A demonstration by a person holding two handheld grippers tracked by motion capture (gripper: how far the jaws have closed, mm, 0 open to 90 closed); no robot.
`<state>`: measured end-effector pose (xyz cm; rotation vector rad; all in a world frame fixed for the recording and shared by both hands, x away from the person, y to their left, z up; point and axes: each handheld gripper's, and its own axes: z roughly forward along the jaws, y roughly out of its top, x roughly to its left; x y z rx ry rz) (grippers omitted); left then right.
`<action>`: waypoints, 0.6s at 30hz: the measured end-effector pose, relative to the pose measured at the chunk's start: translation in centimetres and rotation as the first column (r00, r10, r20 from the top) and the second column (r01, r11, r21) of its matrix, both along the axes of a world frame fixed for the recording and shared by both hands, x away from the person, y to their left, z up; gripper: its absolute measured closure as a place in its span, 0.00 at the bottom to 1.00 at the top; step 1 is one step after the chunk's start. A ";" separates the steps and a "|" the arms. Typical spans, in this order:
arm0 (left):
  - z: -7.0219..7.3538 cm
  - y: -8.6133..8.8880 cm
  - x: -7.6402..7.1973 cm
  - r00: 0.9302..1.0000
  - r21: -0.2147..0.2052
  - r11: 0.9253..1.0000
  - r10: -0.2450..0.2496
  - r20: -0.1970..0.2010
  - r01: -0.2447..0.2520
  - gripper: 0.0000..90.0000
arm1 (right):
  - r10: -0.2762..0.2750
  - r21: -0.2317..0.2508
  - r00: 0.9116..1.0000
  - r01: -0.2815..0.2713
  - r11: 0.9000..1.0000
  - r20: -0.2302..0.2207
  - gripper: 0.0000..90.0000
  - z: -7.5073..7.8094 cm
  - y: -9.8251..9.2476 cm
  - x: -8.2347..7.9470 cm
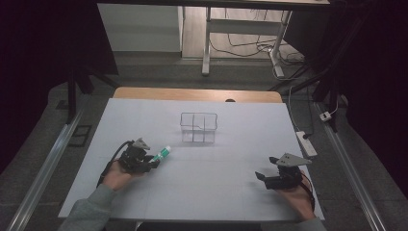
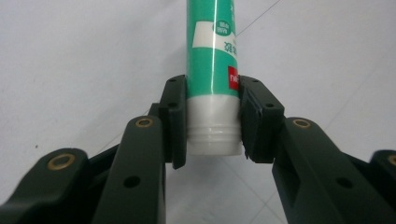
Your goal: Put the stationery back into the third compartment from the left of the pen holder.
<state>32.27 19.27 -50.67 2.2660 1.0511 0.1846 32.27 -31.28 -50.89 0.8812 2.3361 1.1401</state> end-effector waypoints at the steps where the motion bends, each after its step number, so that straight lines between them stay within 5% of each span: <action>1: 0.1 0.0 0.0 1.000 -0.012 1.000 0.000 0.004 0.000 0.72 | 0.001 0.000 1.000 -0.001 1.000 0.000 0.18 0.0 0.0 0.0; 9: 0.6 0.0 -0.2 0.999 -0.056 0.998 -0.032 0.023 0.033 0.72 | 0.001 0.002 1.000 -0.001 1.000 0.000 0.18 0.0 0.0 0.0; 18: 1.3 -1.0 -0.2 0.995 -0.057 0.995 -0.074 0.060 0.078 0.72 | 0.011 0.010 1.000 -0.011 1.000 0.003 0.18 0.1 0.2 -0.1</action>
